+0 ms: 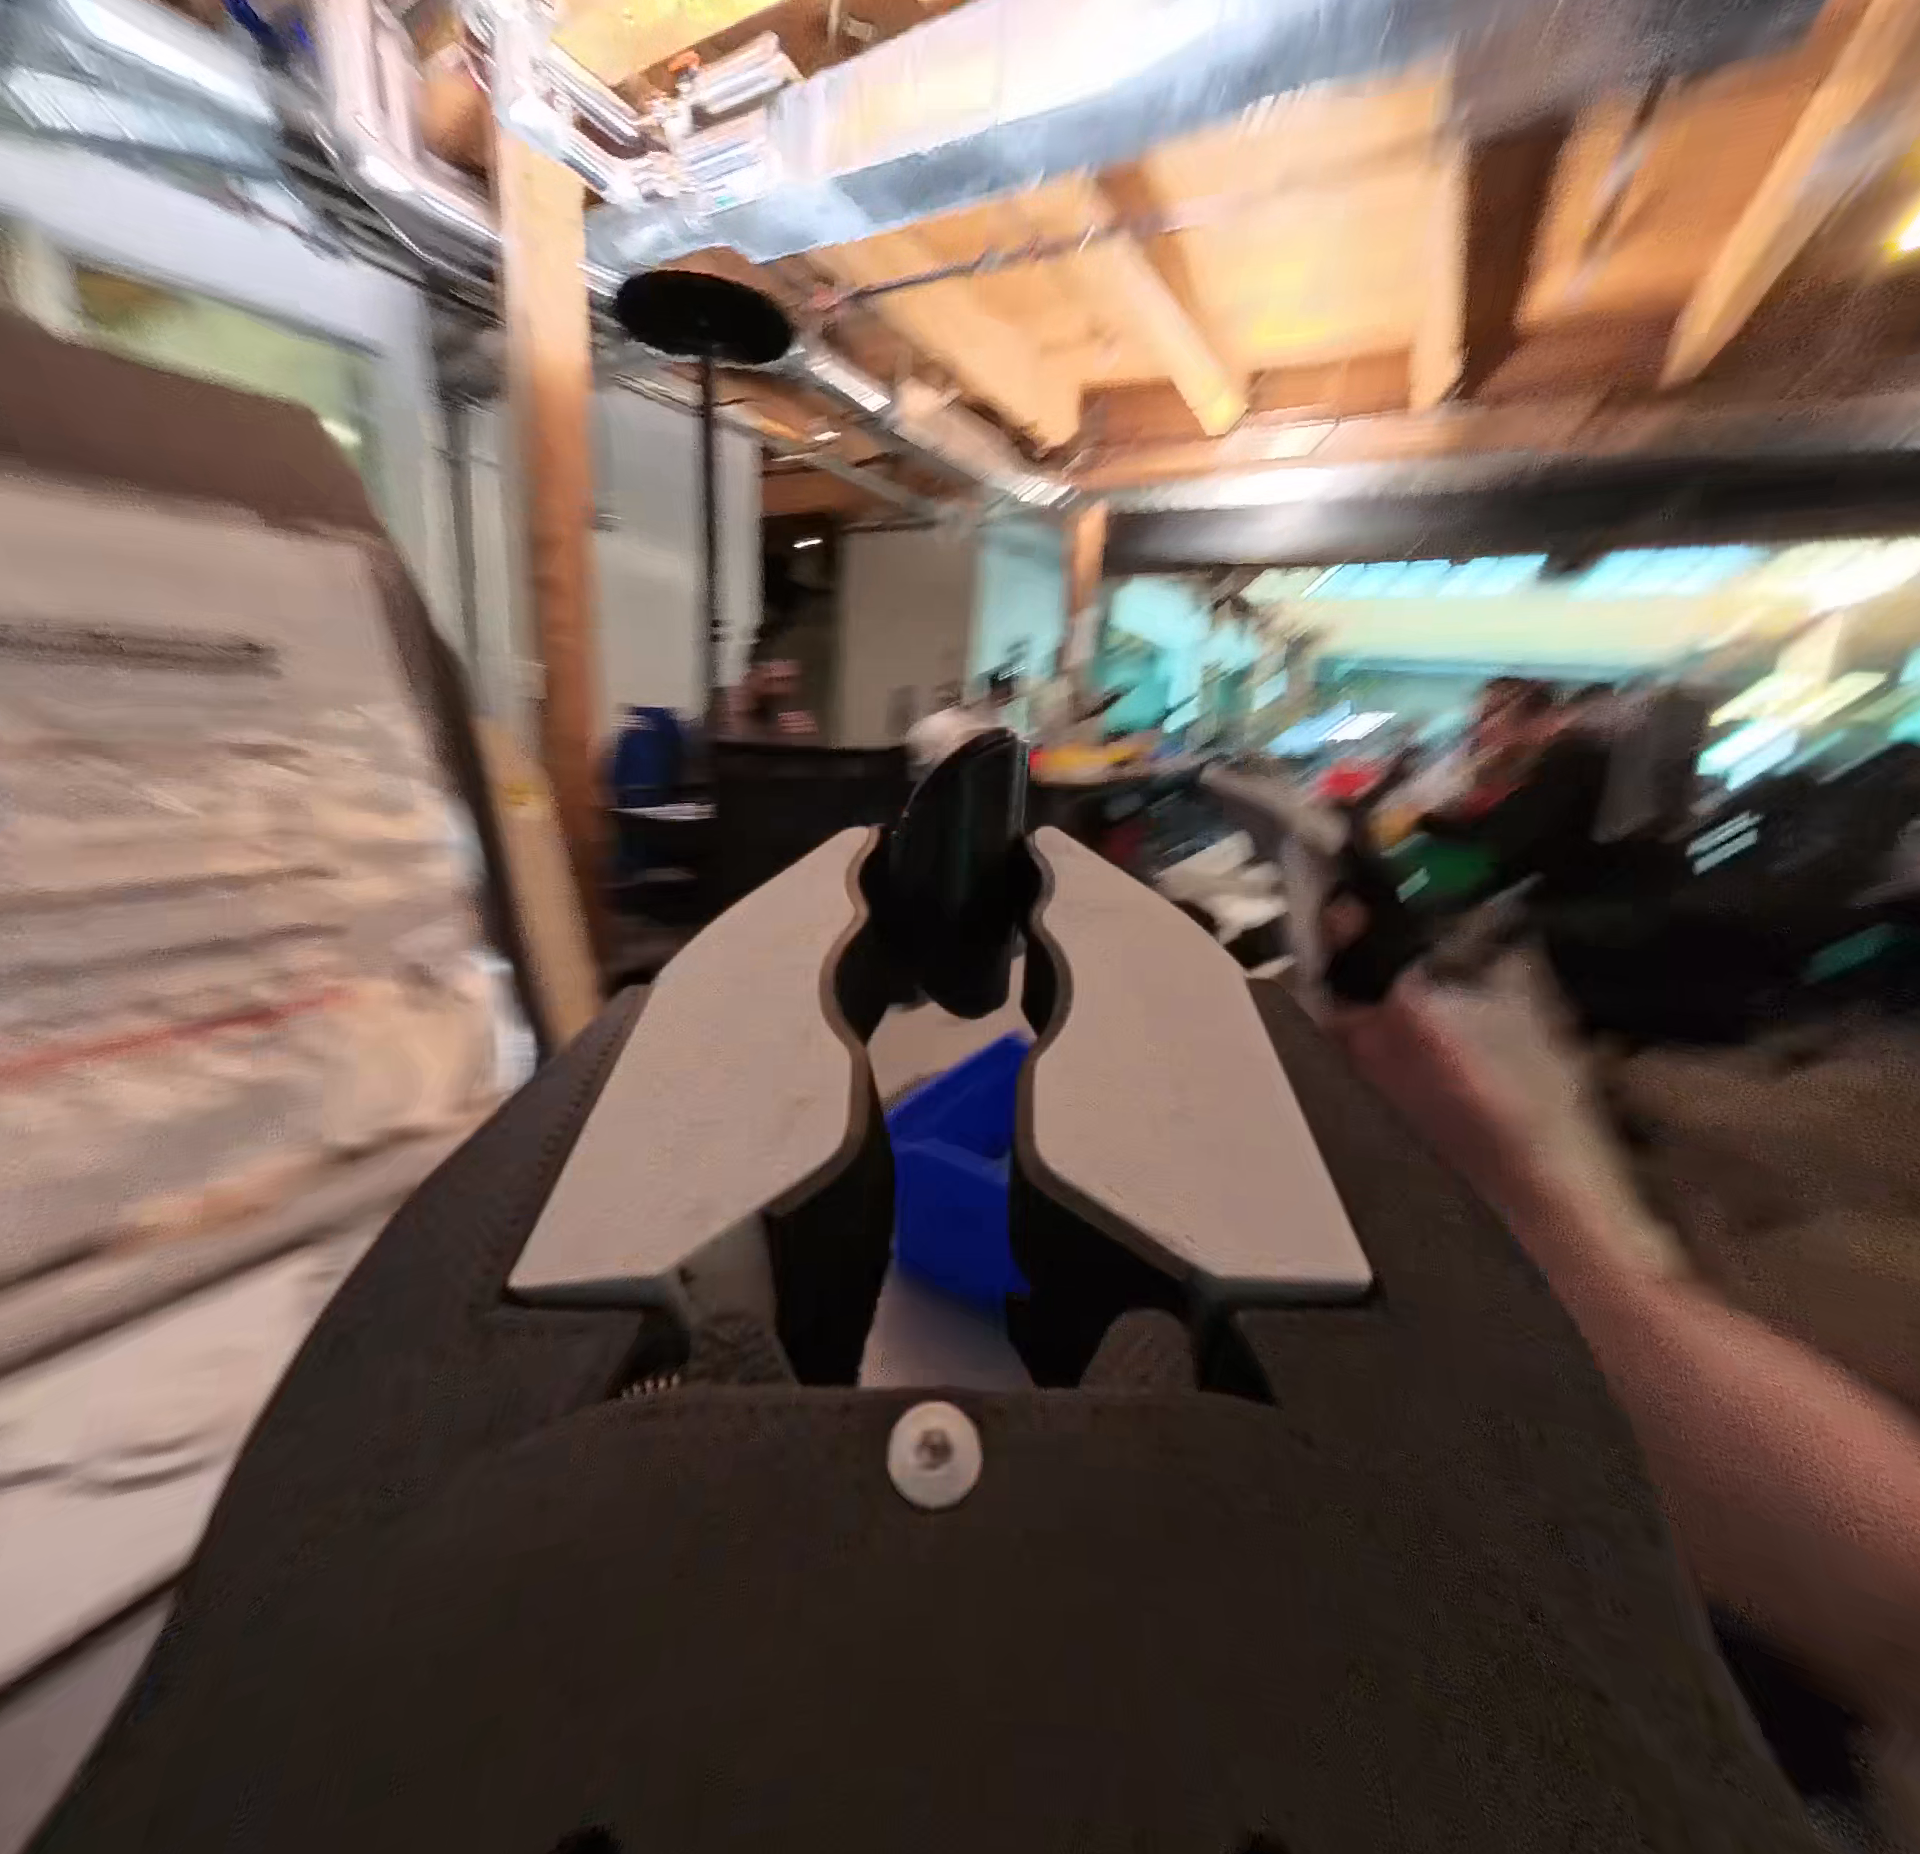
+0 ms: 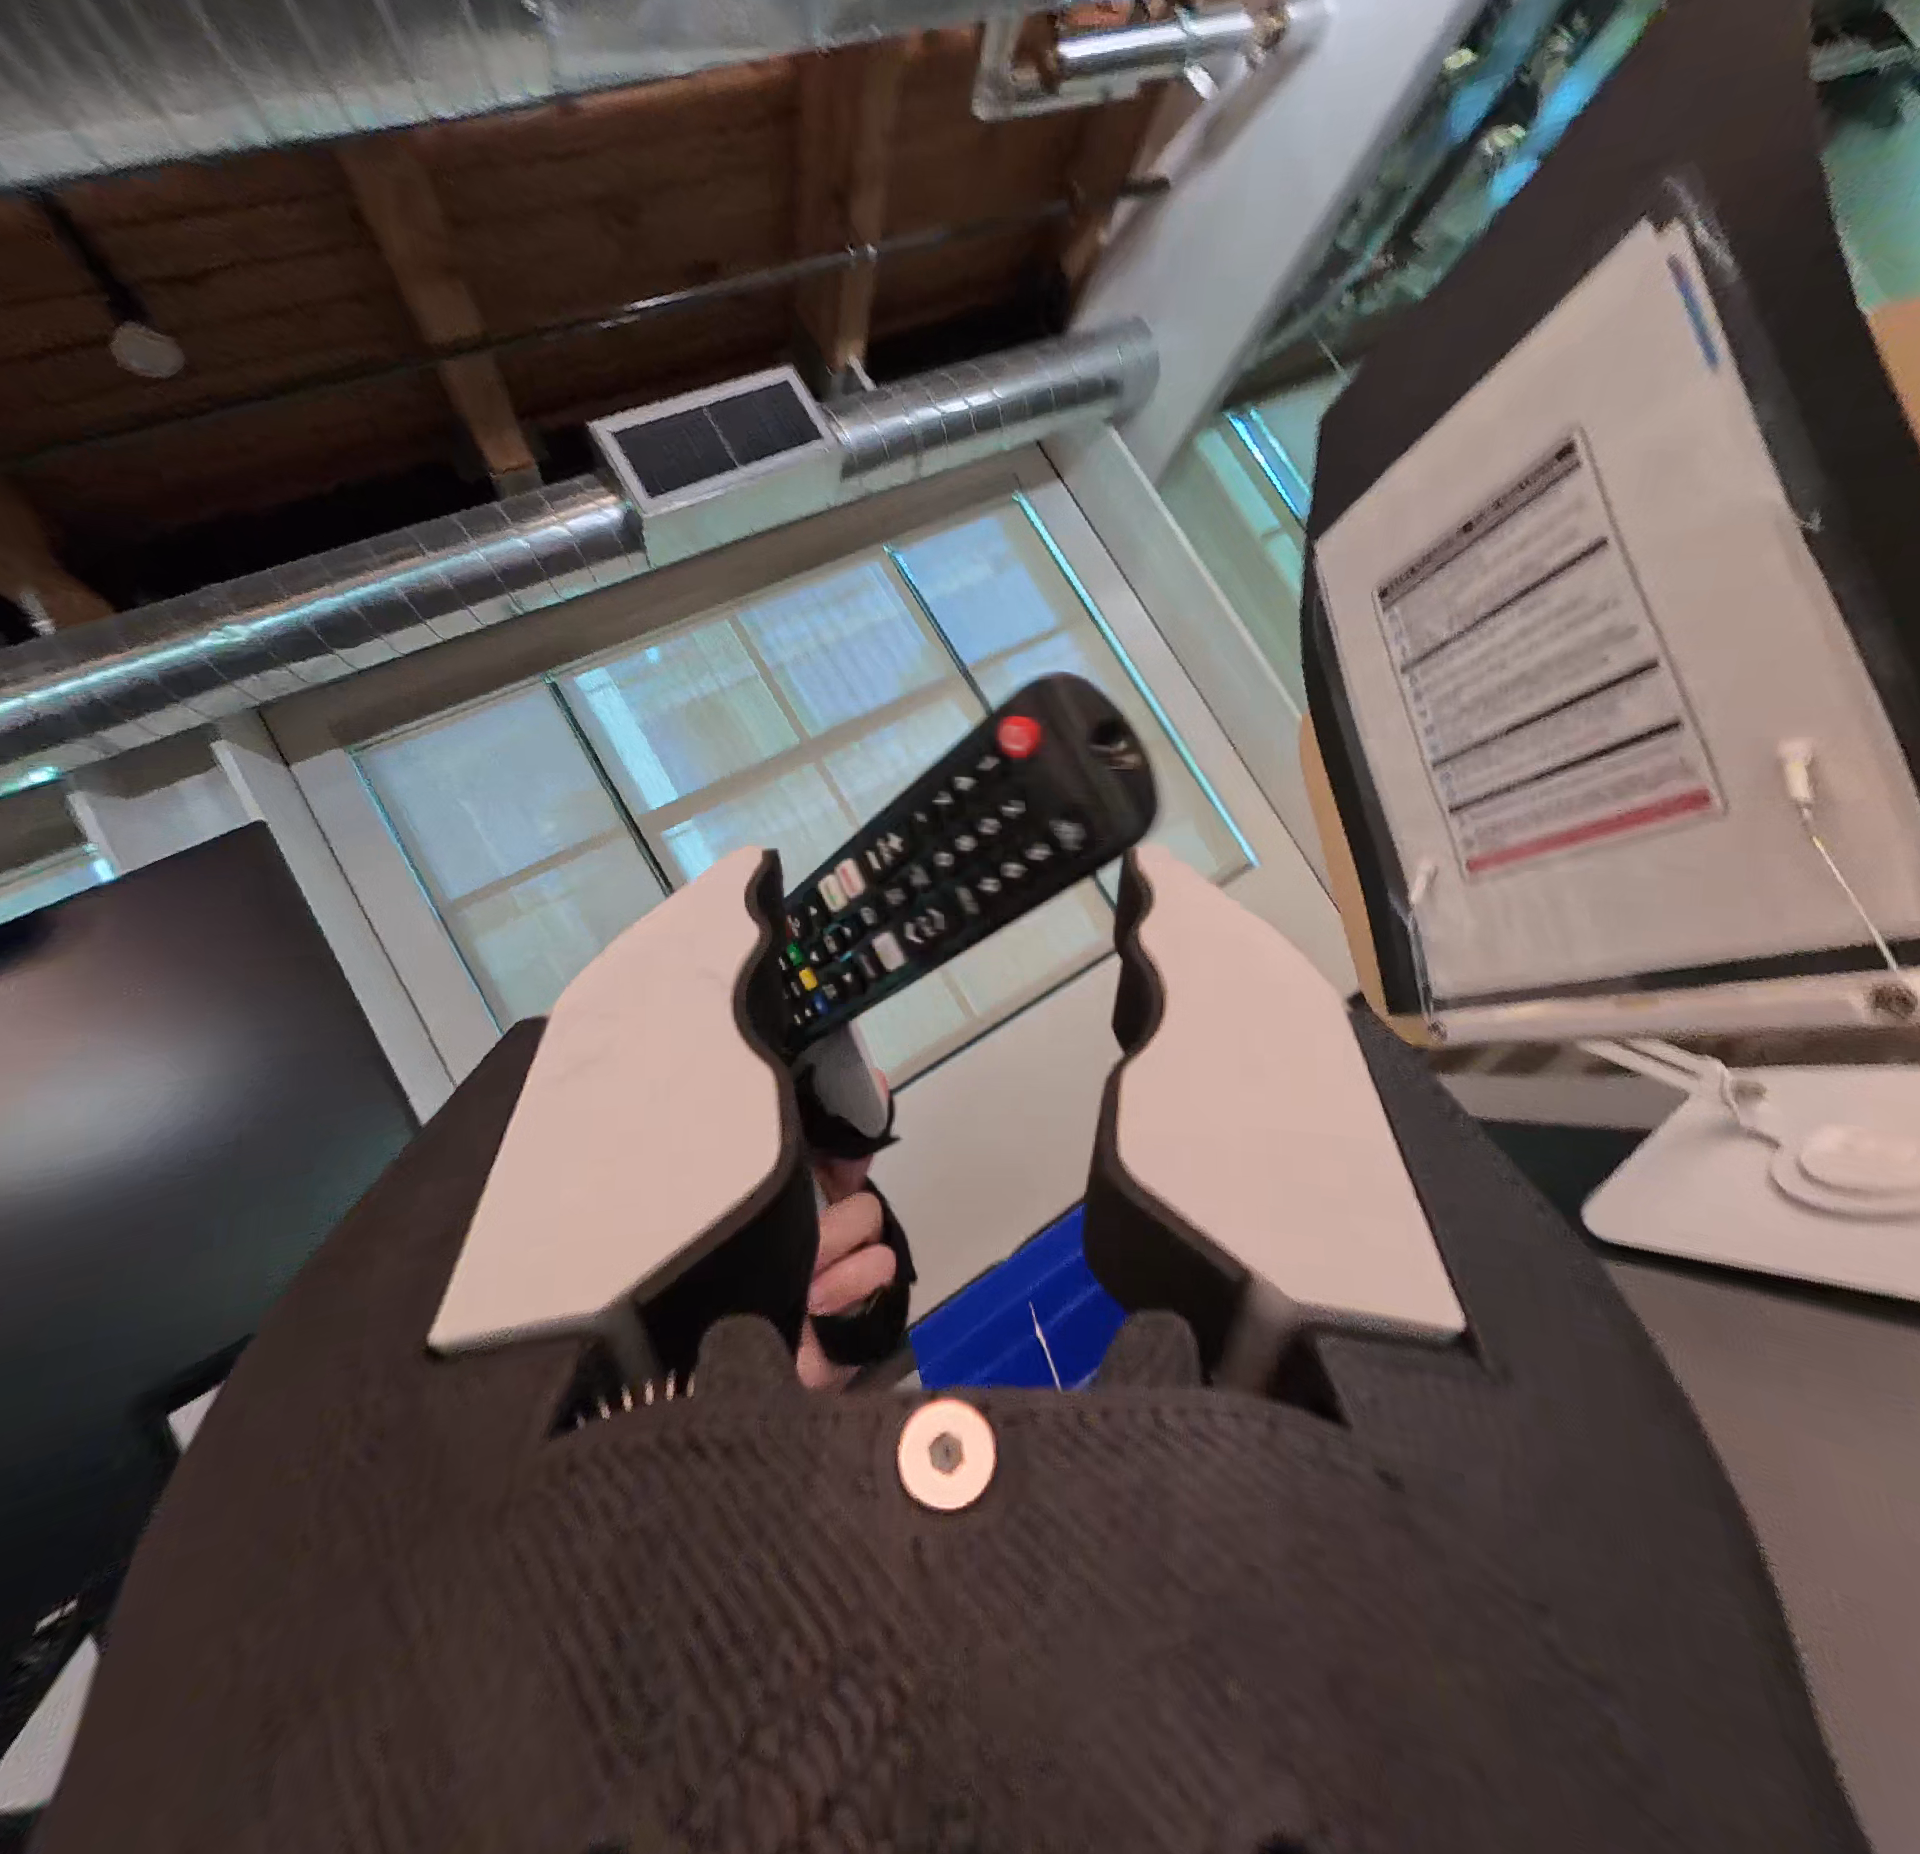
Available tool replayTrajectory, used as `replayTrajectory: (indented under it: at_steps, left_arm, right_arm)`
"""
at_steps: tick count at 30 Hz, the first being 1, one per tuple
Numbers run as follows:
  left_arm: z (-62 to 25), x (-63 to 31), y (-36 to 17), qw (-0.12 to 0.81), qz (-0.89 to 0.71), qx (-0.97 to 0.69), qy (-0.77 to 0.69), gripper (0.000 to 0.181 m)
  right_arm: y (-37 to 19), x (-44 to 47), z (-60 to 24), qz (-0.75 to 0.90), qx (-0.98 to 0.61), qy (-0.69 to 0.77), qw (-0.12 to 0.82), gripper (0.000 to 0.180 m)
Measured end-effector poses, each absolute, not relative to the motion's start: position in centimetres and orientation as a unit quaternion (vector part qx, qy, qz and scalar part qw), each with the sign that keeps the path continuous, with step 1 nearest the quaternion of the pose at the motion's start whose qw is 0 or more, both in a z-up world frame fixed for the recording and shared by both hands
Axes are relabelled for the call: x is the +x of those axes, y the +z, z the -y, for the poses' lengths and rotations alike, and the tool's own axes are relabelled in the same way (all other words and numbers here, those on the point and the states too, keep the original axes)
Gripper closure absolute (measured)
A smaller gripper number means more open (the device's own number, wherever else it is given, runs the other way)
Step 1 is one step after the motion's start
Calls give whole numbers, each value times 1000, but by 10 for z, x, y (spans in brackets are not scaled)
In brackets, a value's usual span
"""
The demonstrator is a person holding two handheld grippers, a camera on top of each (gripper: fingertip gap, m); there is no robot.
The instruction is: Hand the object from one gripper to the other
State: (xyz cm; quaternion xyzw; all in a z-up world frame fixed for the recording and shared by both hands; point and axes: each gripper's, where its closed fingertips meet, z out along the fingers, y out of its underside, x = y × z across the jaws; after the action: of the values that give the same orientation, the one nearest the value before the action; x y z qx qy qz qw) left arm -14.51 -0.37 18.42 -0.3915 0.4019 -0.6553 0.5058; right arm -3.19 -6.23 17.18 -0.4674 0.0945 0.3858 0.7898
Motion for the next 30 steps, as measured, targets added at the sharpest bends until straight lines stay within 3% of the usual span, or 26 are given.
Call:
replayTrajectory:
  at_steps: [5,13,17,20,23,27,30]
  left_arm:
    - [5,-146,187,313,-301,-375,-819,160]
    - [38,-122,163,200,-228,-368,-879,159]
    - [49,-115,156,228,-246,-382,-861,159]
    - [52,-108,149,245,-260,-401,-844,158]
    - [50,-102,143,255,-288,-409,-827,158]
    - [31,-109,155,335,-334,-408,-781,118]
    - [21,-116,161,439,-397,-394,-703,118]
  right_arm:
    - [177,-55,65,-47,-434,436,787,117]
    - [159,-96,48,-42,-439,458,772,109]
    - [153,-102,44,-58,-438,504,742,117]
    - [151,-99,49,-56,-432,496,752,156]
    - [147,-91,46,-54,-461,485,741,155]
    - [132,-83,35,22,-598,402,693,156]
    - [115,-81,40,80,-688,357,627,156]
